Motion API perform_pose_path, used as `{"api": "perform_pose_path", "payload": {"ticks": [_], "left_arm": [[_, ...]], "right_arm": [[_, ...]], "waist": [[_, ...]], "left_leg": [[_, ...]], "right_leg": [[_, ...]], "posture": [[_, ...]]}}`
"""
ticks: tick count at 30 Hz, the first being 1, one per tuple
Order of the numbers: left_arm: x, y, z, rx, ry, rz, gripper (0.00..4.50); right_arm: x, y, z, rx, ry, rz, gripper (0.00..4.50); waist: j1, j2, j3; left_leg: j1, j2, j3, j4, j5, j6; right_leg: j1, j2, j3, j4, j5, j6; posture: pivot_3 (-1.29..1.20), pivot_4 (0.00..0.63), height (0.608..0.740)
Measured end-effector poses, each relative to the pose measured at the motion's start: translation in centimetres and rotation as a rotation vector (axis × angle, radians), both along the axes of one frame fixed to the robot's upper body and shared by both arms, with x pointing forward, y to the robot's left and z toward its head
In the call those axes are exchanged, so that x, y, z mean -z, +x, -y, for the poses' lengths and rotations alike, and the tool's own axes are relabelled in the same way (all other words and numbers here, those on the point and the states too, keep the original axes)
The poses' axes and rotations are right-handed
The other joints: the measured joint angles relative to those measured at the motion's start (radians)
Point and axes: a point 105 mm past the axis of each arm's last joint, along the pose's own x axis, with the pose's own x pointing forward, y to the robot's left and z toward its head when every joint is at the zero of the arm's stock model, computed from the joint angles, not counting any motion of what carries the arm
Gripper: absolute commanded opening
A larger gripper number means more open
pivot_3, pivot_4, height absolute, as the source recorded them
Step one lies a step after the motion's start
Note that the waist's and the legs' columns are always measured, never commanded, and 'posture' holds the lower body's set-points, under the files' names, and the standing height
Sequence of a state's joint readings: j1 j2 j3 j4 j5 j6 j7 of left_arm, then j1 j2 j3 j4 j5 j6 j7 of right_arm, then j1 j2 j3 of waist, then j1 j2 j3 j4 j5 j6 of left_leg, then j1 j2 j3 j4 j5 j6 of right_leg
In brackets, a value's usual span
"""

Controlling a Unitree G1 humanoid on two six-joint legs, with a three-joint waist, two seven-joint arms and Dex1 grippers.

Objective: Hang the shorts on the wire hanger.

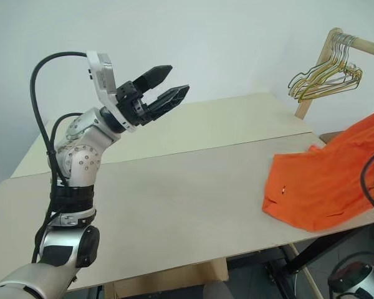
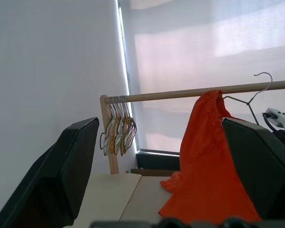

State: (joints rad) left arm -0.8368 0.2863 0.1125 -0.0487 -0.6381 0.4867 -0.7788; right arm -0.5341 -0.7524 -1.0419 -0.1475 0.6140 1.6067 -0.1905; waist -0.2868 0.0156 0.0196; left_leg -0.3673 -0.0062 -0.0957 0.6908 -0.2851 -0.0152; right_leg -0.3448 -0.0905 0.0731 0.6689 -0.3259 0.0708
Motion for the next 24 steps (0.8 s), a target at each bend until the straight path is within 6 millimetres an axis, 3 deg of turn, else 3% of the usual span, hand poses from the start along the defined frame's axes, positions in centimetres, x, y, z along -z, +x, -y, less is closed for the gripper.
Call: {"api": "perform_pose_path", "payload": {"ticks": [3,6,19,24], "left_arm": [[-0.3,-0.4,0.1,0.017,-0.003,0.011,4.48],[-0.3,-0.5,0.0,0.021,-0.001,0.009,4.48],[-0.3,-0.5,-0.1,0.019,0.012,0.019,4.48],[-0.3,-0.6,-0.1,0.019,0.017,0.028,4.48]], "right_arm": [[-0.1,0.4,0.7,0.024,0.042,-0.019,0.0],[-0.4,0.6,1.7,0.058,0.084,-0.033,0.0],[-0.9,0.4,4.6,0.167,0.229,-0.07,0.0],[-1.2,-0.7,7.0,0.265,0.236,-0.05,0.0]], "waist": [[0.002,0.001,0.0],[0.01,0.0,0.001],[0.028,0.002,0.002],[0.035,-0.001,0.005]], "left_leg": [[0.002,0.0,0.0,-0.003,0.0,0.0],[0.014,-0.001,0.002,-0.011,0.0,0.0],[0.015,0.0,0.005,-0.015,0.0,0.0],[0.015,0.0,0.006,-0.017,0.0,0.0]], "right_leg": [[0.006,0.0,0.0,-0.005,0.0,0.0],[0.015,-0.001,0.0,-0.01,0.0,0.001],[0.022,-0.002,0.0,-0.022,0.001,0.002],[0.022,-0.002,0.0,-0.024,0.001,0.002]], "posture": [[-0.29,0.0,0.74],[-0.29,0.0,0.74],[-0.27,0.0,0.74],[-0.27,0.0,0.74]]}}
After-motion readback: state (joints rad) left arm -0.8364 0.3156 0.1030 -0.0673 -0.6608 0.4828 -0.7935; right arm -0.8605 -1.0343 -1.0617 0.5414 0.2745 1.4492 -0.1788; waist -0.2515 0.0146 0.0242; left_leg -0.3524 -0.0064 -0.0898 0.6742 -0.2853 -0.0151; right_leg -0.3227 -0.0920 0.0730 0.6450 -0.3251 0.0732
